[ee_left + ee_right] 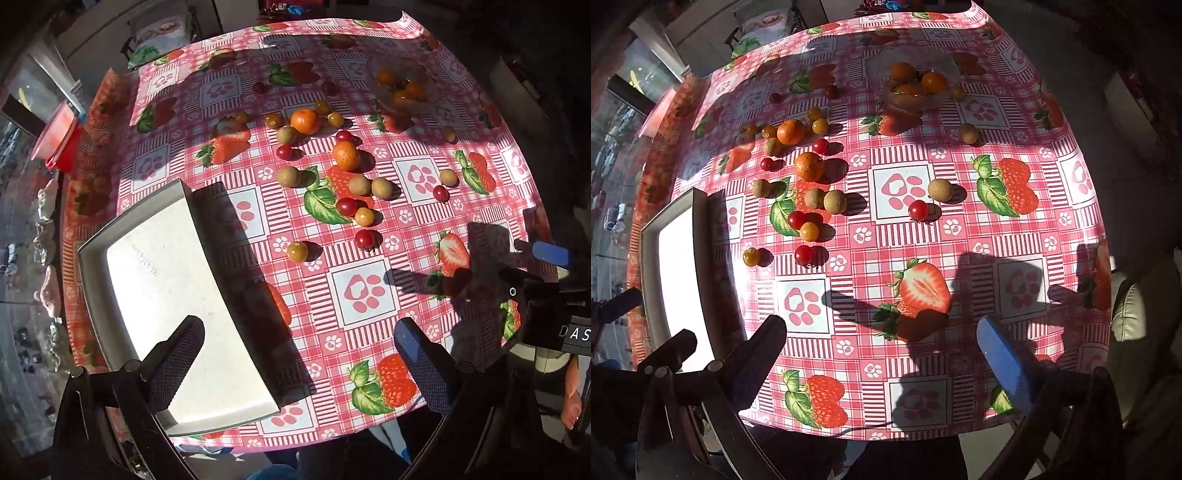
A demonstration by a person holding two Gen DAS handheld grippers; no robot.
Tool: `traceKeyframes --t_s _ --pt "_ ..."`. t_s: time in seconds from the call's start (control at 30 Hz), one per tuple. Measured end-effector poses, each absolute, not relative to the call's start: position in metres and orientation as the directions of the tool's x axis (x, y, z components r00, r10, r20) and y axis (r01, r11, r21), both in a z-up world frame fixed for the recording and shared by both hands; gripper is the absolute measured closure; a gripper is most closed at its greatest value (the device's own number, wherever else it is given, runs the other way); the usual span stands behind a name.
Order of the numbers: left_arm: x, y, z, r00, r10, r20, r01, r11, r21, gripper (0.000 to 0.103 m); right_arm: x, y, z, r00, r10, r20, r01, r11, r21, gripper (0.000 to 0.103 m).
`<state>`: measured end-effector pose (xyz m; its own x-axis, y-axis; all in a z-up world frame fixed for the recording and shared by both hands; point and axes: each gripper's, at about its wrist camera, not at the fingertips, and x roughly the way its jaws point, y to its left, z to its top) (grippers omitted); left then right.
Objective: Organize fruits
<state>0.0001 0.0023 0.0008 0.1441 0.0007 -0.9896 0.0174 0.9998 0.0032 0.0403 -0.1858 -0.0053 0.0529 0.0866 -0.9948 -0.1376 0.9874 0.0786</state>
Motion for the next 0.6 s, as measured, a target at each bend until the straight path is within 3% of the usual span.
traceKeyframes --t_s 0.2,0.6 --pt "-0.001 -0.001 0.010 0.197 0.068 -0.978 0.031 0.997 0.076 0.000 0.041 -0.174 -0.003 0.060 0.094 -0.994 -0.164 0.983 0.083 0.000" --pt "0.001 -0.003 0.018 0.209 0.069 -0.976 0.070 0.994 0.085 0.000 0.041 -0.172 -0.003 0.054 0.086 -0.995 -0.159 0.984 0.077 0.000"
